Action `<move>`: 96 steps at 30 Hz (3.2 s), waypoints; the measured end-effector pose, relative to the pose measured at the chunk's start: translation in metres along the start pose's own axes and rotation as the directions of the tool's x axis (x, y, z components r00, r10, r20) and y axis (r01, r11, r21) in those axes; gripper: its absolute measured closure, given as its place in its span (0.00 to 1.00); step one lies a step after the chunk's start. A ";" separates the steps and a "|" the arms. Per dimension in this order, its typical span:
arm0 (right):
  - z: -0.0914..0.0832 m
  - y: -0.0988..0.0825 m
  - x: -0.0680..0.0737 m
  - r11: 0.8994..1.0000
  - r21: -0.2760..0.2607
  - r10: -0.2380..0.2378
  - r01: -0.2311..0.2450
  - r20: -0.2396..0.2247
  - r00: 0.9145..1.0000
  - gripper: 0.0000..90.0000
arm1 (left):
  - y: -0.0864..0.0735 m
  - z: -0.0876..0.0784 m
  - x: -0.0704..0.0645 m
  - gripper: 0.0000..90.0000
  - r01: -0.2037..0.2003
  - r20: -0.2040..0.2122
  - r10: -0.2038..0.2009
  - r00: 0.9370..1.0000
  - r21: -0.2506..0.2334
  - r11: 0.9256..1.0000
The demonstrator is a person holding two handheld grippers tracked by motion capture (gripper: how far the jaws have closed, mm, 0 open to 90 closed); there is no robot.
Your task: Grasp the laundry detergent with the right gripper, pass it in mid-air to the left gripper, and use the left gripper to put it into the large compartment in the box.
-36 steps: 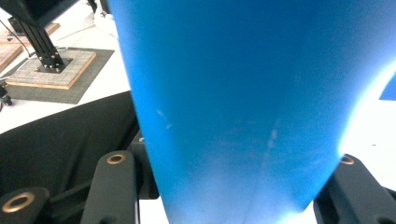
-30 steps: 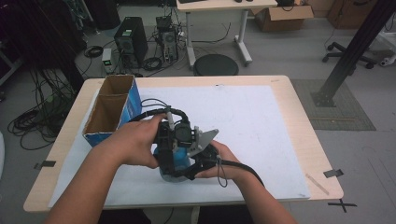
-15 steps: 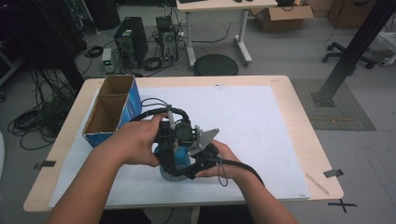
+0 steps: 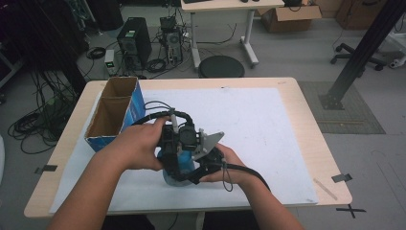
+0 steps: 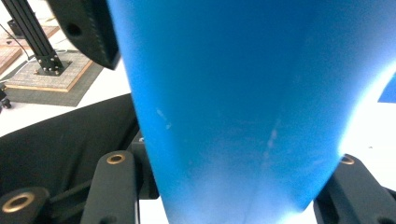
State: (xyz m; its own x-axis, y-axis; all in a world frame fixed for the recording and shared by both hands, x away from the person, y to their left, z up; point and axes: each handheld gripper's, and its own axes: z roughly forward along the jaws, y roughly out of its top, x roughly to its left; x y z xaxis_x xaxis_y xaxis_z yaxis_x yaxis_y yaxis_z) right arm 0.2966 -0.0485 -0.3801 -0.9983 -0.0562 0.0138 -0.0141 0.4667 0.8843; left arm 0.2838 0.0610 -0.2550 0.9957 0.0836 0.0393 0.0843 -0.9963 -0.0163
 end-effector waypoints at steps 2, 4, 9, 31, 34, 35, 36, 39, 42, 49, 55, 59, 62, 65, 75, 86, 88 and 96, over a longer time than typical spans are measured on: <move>0.000 0.000 0.000 1.000 0.001 0.003 -0.003 -0.002 1.000 0.50 | 0.000 0.000 0.000 0.38 -0.001 -0.001 0.001 1.000 0.000 1.000; 0.000 0.000 0.000 1.000 -0.002 0.001 -0.001 -0.001 1.000 0.50 | -0.001 0.000 0.000 0.39 -0.001 -0.005 0.001 1.000 0.002 1.000; 0.000 0.000 0.001 1.000 -0.002 0.003 -0.003 -0.001 1.000 0.50 | 0.000 0.000 0.001 0.42 0.006 -0.002 -0.006 1.000 0.003 1.000; -0.001 0.001 0.001 1.000 -0.011 -0.011 0.011 -0.017 1.000 0.49 | 0.003 -0.002 -0.002 0.44 0.015 0.000 -0.015 1.000 0.025 1.000; -0.002 0.002 0.002 1.000 -0.012 -0.010 0.010 -0.008 1.000 0.48 | 0.002 -0.004 -0.001 0.44 0.016 0.002 -0.016 1.000 0.023 1.000; -0.002 0.002 0.002 1.000 -0.018 -0.011 0.011 -0.006 1.000 0.48 | 0.002 -0.005 0.000 0.44 0.021 0.000 -0.021 1.000 0.018 1.000; -0.003 0.002 0.001 1.000 -0.024 -0.004 0.004 -0.004 1.000 0.44 | 0.002 -0.006 0.000 0.44 0.025 0.000 -0.025 1.000 0.020 0.999; -0.007 0.004 -0.001 0.998 -0.056 0.012 -0.011 0.005 1.000 0.35 | 0.000 -0.007 0.002 0.44 0.039 -0.007 -0.038 0.999 0.024 0.999; -0.010 0.004 -0.004 0.998 -0.056 0.023 -0.023 0.008 1.000 0.30 | -0.001 -0.008 0.004 0.44 0.051 -0.004 -0.051 0.999 0.027 0.998; -0.013 -0.002 -0.008 0.996 -0.044 0.073 -0.072 0.027 0.997 0.14 | -0.004 -0.012 0.008 0.43 0.095 -0.008 -0.095 0.995 0.037 0.995; -0.019 -0.002 -0.011 0.993 -0.050 0.105 -0.103 0.039 0.994 0.02 | -0.005 -0.019 0.012 0.43 0.157 0.005 -0.158 0.987 0.045 0.987; -0.028 -0.002 -0.013 0.993 -0.061 0.102 -0.099 0.056 0.993 0.00 | -0.006 -0.025 0.016 0.43 0.222 0.015 -0.223 0.975 0.046 0.974; -0.040 -0.003 -0.016 0.992 -0.072 0.112 -0.107 0.068 0.991 0.00 | -0.008 -0.031 0.018 0.43 0.252 0.020 -0.253 0.967 0.040 0.967; -0.048 -0.005 -0.018 0.991 -0.077 0.120 -0.114 0.080 0.990 0.00 | -0.010 -0.036 0.020 0.43 0.248 0.043 -0.249 0.967 0.029 0.968; -0.095 -0.020 -0.017 0.991 -0.051 0.129 -0.122 0.162 0.978 0.00 | -0.023 -0.063 0.032 0.43 0.400 0.073 -0.400 0.913 0.014 0.916; -0.138 -0.024 -0.014 0.992 -0.004 0.125 -0.128 0.241 0.962 0.00 | -0.047 -0.094 0.048 0.43 0.619 0.017 -0.619 0.785 0.004 0.785; -0.140 -0.023 -0.013 0.993 0.006 0.117 -0.122 0.254 0.960 0.00 | -0.052 -0.098 0.052 0.43 0.643 0.024 -0.643 0.766 0.001 0.766; -0.144 -0.023 -0.012 0.992 0.019 0.113 -0.122 0.271 0.956 0.00 | -0.079 -0.120 0.067 0.43 0.782 0.028 -0.781 0.623 -0.009 0.623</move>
State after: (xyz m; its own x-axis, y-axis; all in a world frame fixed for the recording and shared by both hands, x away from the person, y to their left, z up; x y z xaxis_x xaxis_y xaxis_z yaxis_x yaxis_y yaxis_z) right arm 0.3171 -0.1861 -0.3336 -0.9711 0.2381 -0.0139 0.1070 0.4869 0.8669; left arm 0.3397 0.1427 -0.1311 0.5559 0.8312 0.0094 0.8308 -0.5559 0.0292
